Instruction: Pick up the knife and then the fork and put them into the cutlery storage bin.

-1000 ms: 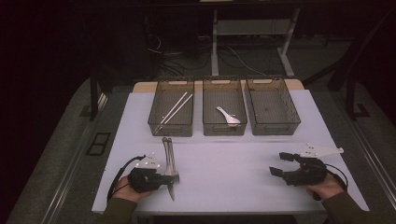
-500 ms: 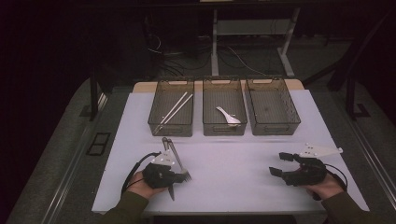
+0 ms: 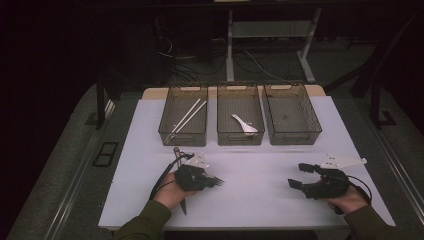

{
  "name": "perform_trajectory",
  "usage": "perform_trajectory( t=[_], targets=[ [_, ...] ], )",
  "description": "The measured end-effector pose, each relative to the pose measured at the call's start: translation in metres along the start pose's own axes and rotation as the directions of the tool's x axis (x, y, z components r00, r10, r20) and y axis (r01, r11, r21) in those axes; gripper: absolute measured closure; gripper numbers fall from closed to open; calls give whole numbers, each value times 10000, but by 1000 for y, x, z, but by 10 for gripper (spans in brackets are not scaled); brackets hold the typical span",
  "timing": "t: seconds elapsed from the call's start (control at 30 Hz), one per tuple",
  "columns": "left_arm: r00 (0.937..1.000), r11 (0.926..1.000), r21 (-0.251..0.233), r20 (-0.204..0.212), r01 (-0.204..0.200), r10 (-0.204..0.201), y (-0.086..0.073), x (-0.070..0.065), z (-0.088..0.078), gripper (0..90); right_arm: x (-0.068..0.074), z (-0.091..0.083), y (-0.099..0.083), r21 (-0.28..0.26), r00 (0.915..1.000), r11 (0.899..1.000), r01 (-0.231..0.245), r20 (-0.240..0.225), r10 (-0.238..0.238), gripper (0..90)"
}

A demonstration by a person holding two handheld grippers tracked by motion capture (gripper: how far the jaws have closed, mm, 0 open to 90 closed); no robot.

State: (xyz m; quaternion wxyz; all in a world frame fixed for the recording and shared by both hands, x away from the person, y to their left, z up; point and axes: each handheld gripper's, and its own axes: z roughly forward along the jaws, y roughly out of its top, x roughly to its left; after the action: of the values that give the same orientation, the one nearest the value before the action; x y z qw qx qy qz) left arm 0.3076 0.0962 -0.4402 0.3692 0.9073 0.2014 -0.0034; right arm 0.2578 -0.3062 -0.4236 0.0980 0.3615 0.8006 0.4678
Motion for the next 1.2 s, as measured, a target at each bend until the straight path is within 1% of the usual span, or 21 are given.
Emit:
perform_trajectory(
  t=[0.07, 0.1, 0.13, 0.2, 0.27, 0.33, 0.37, 0.43, 0.5, 0.53, 0.57, 0.63, 0.67, 0.73, 0.77, 0.8, 0.83, 0.93, 0.97, 1.1, 1.2],
  targets=[
    [10000, 10000, 6, 32, 78, -78, 6, 0, 5, 891, 0, 0, 0, -28, 10000, 10000, 13, -2, -13, 249],
    [10000, 10000, 19, 25, -76, 75, 9, 1, 8, 891, 0, 0, 0, -27, 10000, 10000, 15, -7, -15, 249],
    [10000, 10000, 14, 28, 17, -17, 12, 1, 11, 891, 0, 0, 0, -29, 10000, 10000, 14, -13, -14, 249],
    [9997, 9997, 24, 29, -223, 223, 19, 3, 17, 891, 0, 0, 0, -22, 10000, 10000, 20, -18, -20, 249],
    [9998, 9998, 59, 20, -190, 190, 26, 4, 23, 891, 0, 0, 0, -25, 10000, 10000, 9, -26, -10, 250],
    [9993, 9993, 77, -17, -372, 372, 32, 7, 28, 891, 0, 0, 0, -24, 10000, 10000, 26, -30, -26, 250],
    [9998, 9997, -121, -35, -204, 204, 35, 6, 32, 891, 0, 0, 0, -27, 10000, 10000, 33, -26, -33, 250],
    [9997, 9997, -60, -38, -235, 235, 41, 8, 37, 891, 0, 0, 0, -25, 10000, 10000, 18, -34, -18, 250],
    [9989, 9989, -57, -84, -469, 469, 46, 12, 41, 891, 0, 0, 1, -16, 10000, 10000, 41, -30, -41, 250],
    [9986, 9986, 50, -84, -525, 525, 49, 14, 43, 891, 0, 0, 0, -13, 10000, 10000, 58, -31, -58, 249],
    [9990, 9990, -14, -57, -449, 449, 51, 15, 46, 891, 0, 0, 1, -5, 10000, 10000, 74, -40, -74, 250],
    [9981, 9981, 92, -95, -615, 615, 56, 18, 53, 891, 0, 1, 1, -30, 9999, 9999, 101, -38, -102, 249],
    [9991, 9992, 56, -136, -404, 405, 58, 17, 57, 891, 0, 1, 1, -25, 9999, 9999, 127, -43, -127, 250],
    [9993, 9994, -82, -170, -332, 331, 63, 18, 62, 891, 0, 0, 1, -28, 9999, 9999, 145, -41, -145, 250],
    [9978, 9981, 37, -228, -617, 617, 65, 20, 62, 891, 0, 0, 1, -27, 9999, 9999, 147, -42, -147, 250],
    [9995, 9995, -169, -171, -268, 265, 65, 19, 64, 891, 1, 0, 1, -33, 9999, 9999, 135, -38, -135, 250],
    [9990, 9989, -209, -183, -415, 411, 66, 20, 64, 891, 1, 0, 1, -33, 9999, 9999, 132, -40, -133, 250],
    [9994, 9992, -222, -91, -334, 332, 66, 21, 56, 891, 1, -1, 0, -34, 9999, 9999, 136, -53, -136, 250],
    [9989, 9984, -346, -105, -451, 448, 66, 22, 52, 891, 1, -1, 0, -34, 9999, 9999, 131, -49, -131, 250],
    [9996, 9959, -883, -230, -206, 186, 63, 24, 26, 883, 1, -1, 0, -30, 9999, 9999, 157, -55, -157, 250],
    [9990, 9936, -1133, -442, 19, -70, 55, 27, 7, 818, 1, 0, 0, -12, 9998, 9999, 171, -66, -171, 250]
  ],
)
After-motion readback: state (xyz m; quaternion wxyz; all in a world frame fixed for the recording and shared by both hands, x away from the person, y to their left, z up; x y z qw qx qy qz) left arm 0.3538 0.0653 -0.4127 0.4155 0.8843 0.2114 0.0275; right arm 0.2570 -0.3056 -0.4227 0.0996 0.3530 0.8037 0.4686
